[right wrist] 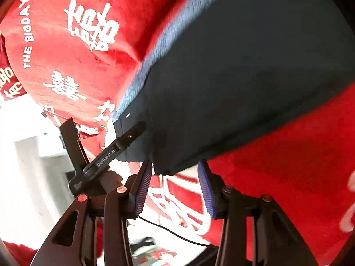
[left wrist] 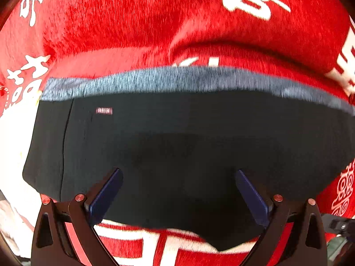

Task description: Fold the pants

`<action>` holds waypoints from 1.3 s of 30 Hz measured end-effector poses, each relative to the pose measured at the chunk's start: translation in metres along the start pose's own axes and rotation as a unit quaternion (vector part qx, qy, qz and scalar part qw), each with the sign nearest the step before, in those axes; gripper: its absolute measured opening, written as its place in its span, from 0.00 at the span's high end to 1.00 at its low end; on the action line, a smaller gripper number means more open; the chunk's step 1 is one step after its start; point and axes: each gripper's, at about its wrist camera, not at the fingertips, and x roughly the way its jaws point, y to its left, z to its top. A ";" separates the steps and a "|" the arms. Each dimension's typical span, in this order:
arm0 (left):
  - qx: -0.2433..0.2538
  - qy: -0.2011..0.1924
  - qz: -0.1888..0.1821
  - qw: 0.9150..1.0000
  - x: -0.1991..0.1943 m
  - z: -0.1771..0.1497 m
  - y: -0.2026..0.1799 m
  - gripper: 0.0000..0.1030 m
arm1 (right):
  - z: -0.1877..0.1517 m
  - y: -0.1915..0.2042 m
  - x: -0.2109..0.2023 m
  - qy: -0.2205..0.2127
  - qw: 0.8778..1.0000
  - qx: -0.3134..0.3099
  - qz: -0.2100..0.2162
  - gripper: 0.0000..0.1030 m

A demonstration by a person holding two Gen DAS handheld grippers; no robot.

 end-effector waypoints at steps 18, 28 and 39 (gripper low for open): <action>-0.045 0.001 -0.021 0.999 0.006 -0.002 0.027 0.01 | -0.001 -0.006 0.030 -0.010 0.999 0.043 0.030 0.55; 0.072 -0.006 0.007 0.997 0.010 -0.050 -0.025 0.01 | -0.024 0.007 0.018 -0.039 0.998 -0.010 -0.054 0.94; 0.065 -0.014 0.012 0.998 0.004 -0.056 -0.028 0.01 | -0.022 0.000 -0.019 -0.083 0.993 -0.017 -0.083 0.60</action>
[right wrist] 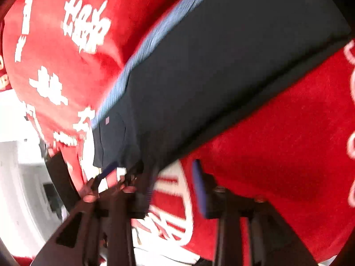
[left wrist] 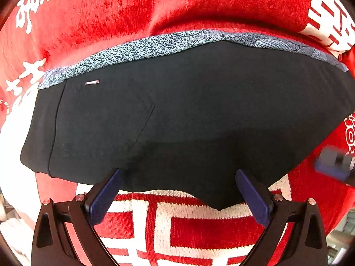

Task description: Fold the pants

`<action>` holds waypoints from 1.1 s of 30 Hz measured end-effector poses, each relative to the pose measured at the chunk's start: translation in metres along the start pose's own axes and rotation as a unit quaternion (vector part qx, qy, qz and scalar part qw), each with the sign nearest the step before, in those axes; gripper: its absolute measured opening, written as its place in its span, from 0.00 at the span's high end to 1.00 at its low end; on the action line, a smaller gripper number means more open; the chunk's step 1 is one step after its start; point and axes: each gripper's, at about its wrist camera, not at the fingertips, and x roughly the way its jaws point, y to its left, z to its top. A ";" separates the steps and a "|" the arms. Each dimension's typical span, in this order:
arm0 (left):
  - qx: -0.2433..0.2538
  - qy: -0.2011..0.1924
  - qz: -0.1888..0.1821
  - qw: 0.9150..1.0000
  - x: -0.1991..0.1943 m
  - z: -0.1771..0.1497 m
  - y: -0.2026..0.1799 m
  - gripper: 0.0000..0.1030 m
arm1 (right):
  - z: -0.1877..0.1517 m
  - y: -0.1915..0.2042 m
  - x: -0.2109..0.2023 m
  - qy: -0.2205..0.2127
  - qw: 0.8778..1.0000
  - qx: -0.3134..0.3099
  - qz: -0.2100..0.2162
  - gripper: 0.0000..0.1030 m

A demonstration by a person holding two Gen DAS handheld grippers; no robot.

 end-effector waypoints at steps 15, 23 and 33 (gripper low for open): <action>-0.005 0.012 -0.001 1.000 -0.019 0.006 -0.004 0.01 | 0.004 -0.032 -0.033 -0.033 0.996 0.083 -0.025 0.90; 0.008 0.006 -0.028 1.000 -0.018 0.032 -0.055 0.01 | 0.064 -0.008 -0.053 -0.058 0.987 -0.062 -0.139 0.72; -0.030 0.019 -0.016 0.999 -0.016 0.021 -0.063 0.01 | 0.030 -0.027 -0.065 -0.035 0.982 -0.100 -0.155 0.76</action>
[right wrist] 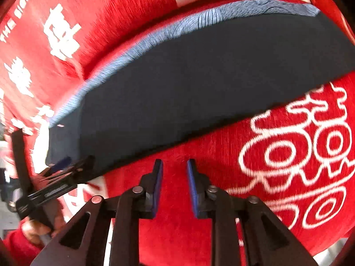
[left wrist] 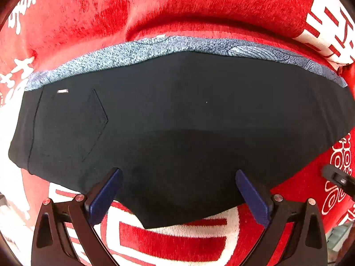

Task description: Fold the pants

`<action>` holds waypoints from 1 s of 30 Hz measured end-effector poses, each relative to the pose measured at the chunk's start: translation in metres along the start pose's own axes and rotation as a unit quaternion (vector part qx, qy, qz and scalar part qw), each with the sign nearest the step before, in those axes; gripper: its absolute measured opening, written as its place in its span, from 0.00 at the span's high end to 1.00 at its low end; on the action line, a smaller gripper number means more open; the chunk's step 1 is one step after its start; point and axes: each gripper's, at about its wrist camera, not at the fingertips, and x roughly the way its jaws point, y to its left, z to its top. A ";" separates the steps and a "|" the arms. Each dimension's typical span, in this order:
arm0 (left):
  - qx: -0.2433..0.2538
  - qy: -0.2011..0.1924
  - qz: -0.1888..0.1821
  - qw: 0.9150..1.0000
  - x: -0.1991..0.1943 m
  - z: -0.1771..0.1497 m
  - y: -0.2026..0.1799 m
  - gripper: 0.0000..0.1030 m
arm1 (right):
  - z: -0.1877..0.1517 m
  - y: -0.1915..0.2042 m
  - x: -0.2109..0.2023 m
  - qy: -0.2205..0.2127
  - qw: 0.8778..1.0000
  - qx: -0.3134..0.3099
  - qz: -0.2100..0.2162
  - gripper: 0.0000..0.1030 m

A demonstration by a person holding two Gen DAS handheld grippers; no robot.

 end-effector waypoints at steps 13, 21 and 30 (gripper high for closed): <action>0.055 0.000 -0.021 0.998 -0.031 0.012 -0.108 0.01 | -0.028 -0.072 -0.041 0.008 0.996 0.081 -0.032 0.47; 0.068 0.011 -0.021 0.997 -0.027 0.028 -0.172 0.01 | -0.022 -0.114 -0.055 0.003 0.993 0.110 -0.030 0.45; 0.066 0.022 -0.005 0.998 -0.029 0.041 -0.227 0.01 | 0.001 -0.145 -0.069 -0.003 0.993 0.115 -0.026 0.44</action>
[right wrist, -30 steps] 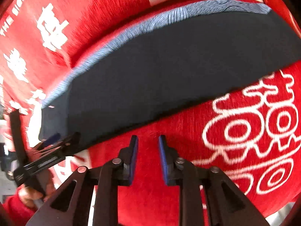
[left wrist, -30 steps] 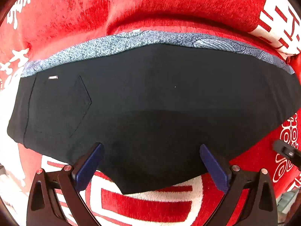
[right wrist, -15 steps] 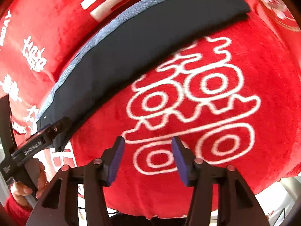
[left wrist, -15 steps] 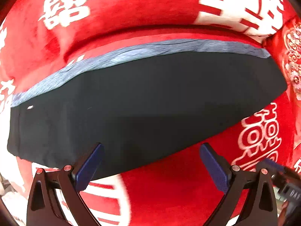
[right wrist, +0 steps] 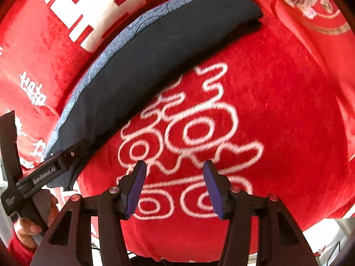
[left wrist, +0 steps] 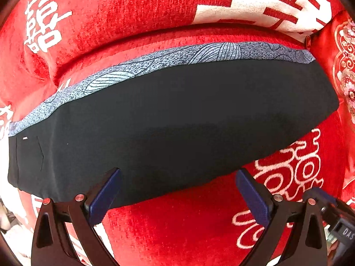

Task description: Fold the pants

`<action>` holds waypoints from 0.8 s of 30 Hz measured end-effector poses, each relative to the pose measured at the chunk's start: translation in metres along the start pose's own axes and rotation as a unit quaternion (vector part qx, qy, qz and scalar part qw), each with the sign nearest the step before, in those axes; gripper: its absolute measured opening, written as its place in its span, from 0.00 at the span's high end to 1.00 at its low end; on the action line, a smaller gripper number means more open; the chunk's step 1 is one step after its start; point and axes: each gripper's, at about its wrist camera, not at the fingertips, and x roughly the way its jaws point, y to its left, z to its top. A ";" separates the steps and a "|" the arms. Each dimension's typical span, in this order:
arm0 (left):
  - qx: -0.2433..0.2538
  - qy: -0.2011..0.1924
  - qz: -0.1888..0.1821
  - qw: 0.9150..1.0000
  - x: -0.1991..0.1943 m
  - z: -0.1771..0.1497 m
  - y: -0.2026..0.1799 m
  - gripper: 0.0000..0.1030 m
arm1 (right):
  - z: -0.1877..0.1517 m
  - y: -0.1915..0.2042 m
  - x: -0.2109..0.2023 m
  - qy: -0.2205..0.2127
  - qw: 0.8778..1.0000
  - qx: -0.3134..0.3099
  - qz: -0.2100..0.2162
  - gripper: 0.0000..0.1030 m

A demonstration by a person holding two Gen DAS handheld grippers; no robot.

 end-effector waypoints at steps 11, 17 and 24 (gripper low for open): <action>-0.006 0.010 0.012 1.000 0.018 0.064 -0.017 0.01 | 0.078 -0.007 -0.021 -0.063 0.998 -0.018 -0.024 0.44; -0.009 0.017 0.018 1.000 0.029 0.073 -0.020 0.01 | 0.115 0.002 -0.007 -0.068 0.995 -0.051 -0.042 0.44; -0.009 0.019 0.022 1.000 0.037 0.083 -0.025 0.01 | 0.131 -0.005 -0.009 -0.080 0.993 -0.059 -0.061 0.45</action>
